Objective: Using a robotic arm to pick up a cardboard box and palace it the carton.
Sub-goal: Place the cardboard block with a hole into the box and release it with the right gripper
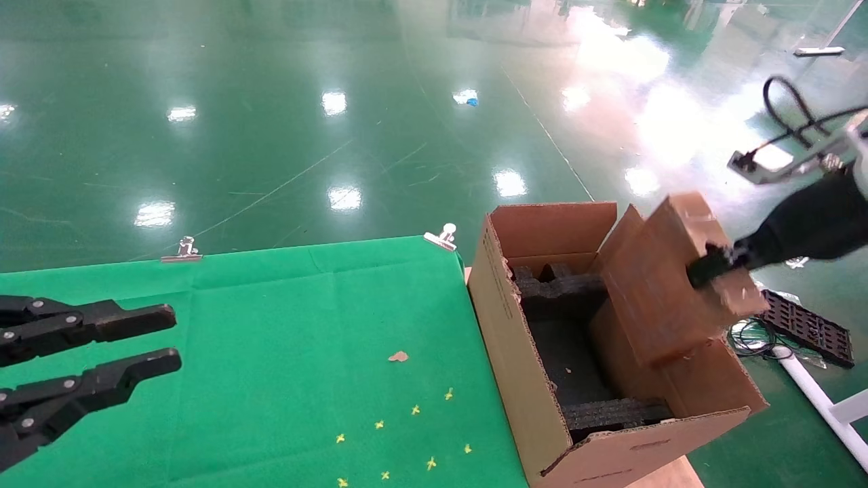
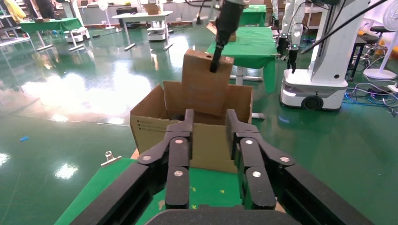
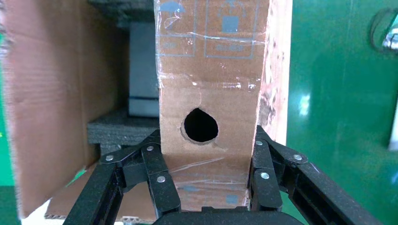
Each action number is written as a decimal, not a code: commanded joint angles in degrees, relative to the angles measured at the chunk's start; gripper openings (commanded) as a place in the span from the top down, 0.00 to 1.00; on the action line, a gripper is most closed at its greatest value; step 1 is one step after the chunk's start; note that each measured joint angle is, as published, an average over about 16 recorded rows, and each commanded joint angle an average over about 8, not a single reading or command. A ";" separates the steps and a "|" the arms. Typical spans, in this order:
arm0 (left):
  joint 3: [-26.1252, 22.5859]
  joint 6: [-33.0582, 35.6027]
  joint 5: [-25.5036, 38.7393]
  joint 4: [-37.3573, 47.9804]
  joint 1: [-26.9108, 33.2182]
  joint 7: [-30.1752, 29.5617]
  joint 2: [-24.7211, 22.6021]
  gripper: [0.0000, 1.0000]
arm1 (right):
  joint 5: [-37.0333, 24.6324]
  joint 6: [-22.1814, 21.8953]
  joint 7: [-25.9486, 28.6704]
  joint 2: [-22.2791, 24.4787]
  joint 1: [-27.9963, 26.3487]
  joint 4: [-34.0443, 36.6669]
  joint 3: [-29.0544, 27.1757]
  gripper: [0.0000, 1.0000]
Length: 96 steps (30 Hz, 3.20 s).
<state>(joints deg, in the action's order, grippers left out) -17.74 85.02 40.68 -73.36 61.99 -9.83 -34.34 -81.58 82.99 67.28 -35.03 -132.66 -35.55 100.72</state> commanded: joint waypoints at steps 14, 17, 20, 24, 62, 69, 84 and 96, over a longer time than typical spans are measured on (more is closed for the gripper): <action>-0.03 -0.01 -0.02 0.00 0.01 0.02 0.01 0.00 | 1.20 -7.10 -0.86 -2.17 11.10 7.37 1.25 1.00; -0.04 -0.02 -0.03 0.00 0.01 0.02 0.02 0.00 | 1.54 -9.05 -1.67 -3.58 13.43 9.56 1.23 1.00; -0.05 -0.02 -0.03 0.00 0.01 0.02 0.02 0.00 | 2.19 -10.66 -2.47 -5.20 15.82 11.85 1.06 1.00; -0.06 -0.02 -0.04 0.00 0.01 0.03 0.02 0.00 | 2.96 -12.07 -3.52 -7.35 18.68 14.75 0.89 1.00; -0.15 -0.06 -0.10 0.00 0.03 0.07 0.06 0.00 | 10.97 -19.31 -17.35 -14.00 32.87 28.46 -3.65 0.00; -0.16 -0.07 -0.11 0.00 0.04 0.08 0.07 0.00 | 10.89 -18.96 -18.35 -14.90 32.47 30.32 -3.63 0.00; -0.20 -0.08 -0.13 0.00 0.05 0.10 0.08 0.00 | 9.91 -18.98 -20.85 -16.52 30.59 32.47 -3.06 0.00; -0.22 -0.09 -0.15 0.00 0.05 0.11 0.09 0.00 | 6.34 -17.80 -27.24 -17.61 19.12 31.05 -1.00 0.00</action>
<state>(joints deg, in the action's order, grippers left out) -17.96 84.92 40.53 -73.36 62.04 -9.72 -34.26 -74.58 65.13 39.73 -52.11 -113.47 -4.92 99.25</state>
